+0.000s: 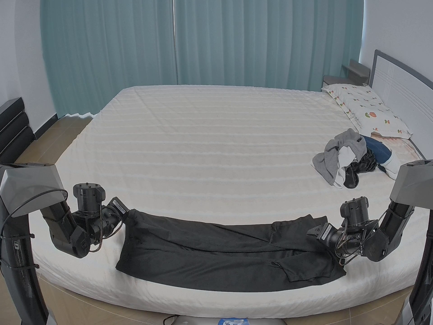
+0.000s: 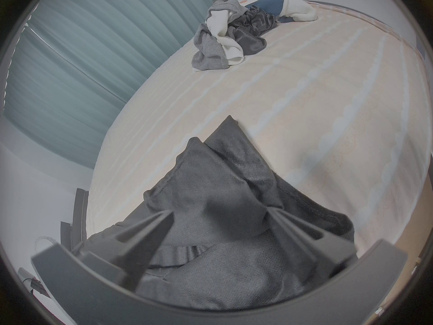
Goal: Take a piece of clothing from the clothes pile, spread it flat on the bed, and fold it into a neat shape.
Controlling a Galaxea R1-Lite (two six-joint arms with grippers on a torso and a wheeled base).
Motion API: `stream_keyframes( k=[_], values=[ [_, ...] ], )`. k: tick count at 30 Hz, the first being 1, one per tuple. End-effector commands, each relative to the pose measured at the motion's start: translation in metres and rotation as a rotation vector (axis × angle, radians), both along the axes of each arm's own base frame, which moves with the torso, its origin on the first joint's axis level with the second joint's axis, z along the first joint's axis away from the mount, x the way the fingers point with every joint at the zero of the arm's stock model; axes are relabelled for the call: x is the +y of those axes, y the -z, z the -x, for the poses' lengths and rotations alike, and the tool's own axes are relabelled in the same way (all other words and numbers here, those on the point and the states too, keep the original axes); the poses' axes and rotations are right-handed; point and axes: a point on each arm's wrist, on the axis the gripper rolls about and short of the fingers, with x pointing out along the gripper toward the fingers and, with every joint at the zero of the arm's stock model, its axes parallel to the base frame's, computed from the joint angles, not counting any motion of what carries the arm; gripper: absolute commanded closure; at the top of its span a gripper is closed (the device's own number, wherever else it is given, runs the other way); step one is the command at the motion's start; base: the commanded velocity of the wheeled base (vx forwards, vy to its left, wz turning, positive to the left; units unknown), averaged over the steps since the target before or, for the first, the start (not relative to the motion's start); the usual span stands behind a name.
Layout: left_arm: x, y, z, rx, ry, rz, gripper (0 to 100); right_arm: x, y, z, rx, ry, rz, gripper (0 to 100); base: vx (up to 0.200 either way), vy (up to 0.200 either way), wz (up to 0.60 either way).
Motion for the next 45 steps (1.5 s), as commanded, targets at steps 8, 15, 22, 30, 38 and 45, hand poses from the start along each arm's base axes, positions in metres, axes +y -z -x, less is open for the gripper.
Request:
stream_keyframes(
  k=[8,15,22,30,38,45],
  values=[
    [0.000,0.000,0.000,0.000,-0.001,-0.001,100,-0.008,-0.005,-0.006,-0.027,0.029,-0.004,100,0.000,0.000,0.00],
    [0.001,-0.001,-0.004,-0.015,-0.003,-0.001,100,-0.015,-0.025,-0.021,-0.122,0.085,-0.054,100,0.000,0.000,0.00],
    [0.005,-0.009,-0.015,-0.075,-0.078,0.025,100,-0.020,-0.048,-0.041,-0.290,0.163,-0.162,100,0.000,0.000,0.00],
    [0.004,-0.001,-0.017,-0.062,-0.125,0.040,100,-0.018,-0.032,-0.017,-0.204,0.112,-0.107,100,0.000,0.000,0.00],
    [0.002,0.003,-0.014,-0.045,-0.116,0.036,100,-0.003,-0.024,-0.002,-0.084,0.044,-0.080,0,0.000,0.000,0.00],
    [0.002,0.003,-0.013,-0.044,-0.116,0.035,100,0.004,-0.020,0.004,-0.006,0.019,-0.064,0,0.000,0.000,0.00]
  ],
)
